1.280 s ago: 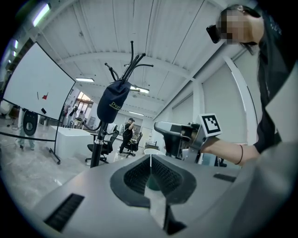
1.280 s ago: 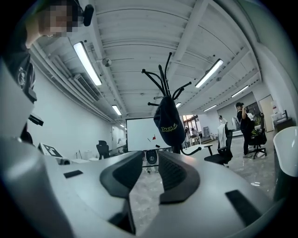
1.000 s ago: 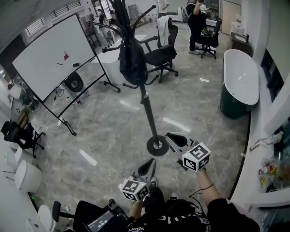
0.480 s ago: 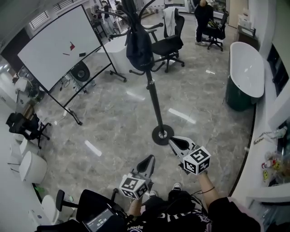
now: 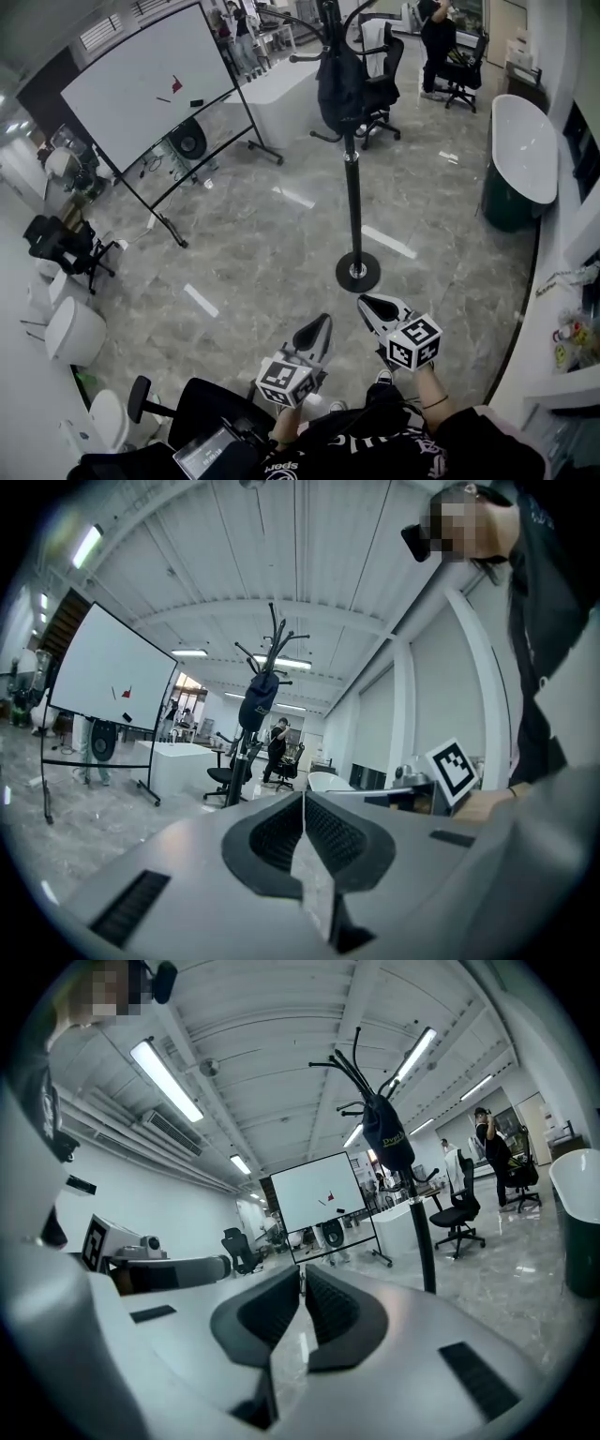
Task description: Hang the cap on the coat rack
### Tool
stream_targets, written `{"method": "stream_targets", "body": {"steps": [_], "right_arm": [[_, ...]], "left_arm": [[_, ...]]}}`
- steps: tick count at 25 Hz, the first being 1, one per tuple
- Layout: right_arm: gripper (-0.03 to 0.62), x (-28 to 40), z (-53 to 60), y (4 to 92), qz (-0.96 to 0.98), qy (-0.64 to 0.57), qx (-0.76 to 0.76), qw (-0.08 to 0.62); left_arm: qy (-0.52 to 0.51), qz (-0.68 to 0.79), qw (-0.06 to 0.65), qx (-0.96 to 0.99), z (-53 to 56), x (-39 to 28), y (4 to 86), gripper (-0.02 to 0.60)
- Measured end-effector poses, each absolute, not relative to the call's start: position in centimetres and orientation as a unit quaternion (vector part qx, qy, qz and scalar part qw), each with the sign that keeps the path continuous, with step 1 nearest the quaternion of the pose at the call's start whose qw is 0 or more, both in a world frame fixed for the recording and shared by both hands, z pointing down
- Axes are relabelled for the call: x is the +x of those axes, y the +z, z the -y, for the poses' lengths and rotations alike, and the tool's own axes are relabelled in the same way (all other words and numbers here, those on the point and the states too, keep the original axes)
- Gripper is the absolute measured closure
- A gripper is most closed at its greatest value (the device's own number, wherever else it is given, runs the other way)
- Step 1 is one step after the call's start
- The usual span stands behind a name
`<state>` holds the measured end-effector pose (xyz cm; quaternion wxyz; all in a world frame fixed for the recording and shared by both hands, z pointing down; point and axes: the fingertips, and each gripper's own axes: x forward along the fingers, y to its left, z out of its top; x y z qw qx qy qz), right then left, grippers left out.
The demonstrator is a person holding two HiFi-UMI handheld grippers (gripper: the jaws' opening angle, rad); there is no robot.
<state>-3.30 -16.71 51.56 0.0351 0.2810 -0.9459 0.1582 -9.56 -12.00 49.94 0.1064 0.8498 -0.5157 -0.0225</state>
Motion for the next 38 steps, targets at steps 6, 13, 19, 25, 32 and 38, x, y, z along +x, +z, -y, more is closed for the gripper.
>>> {"method": "stream_targets", "body": {"steps": [6,13,19,25,32,38], "right_arm": [[0.562,-9.6,10.7,51.5,0.94,0.169,0.295,0.024],[0.562,-10.6,5.1,52.2,0.928,0.174,0.327,0.032],[0.562,-9.6,2.9,51.2,0.926,0.163,0.339,0.033],[0.562,-7.4,1.4,50.7,0.927,0.159,0.338,0.034],[0.562,-1.2,-1.8,51.6,0.926,0.17,0.333,0.039],[0.562,4.3,-3.7,52.5,0.927,0.177,0.328,0.041]], "left_arm": [[-0.023,0.508,0.114,0.853,6.1,-16.1,50.0,0.574],[-0.031,0.484,0.129,0.865,1.4,-17.7,50.5,0.574],[-0.048,0.479,0.113,0.869,0.1,-17.2,49.9,0.574],[-0.051,0.473,0.119,0.872,-1.2,-14.1,48.7,0.574],[-0.046,0.466,0.133,0.873,-3.7,-7.0,50.0,0.574],[-0.044,0.474,0.136,0.869,-5.9,-1.5,50.8,0.574]]}}
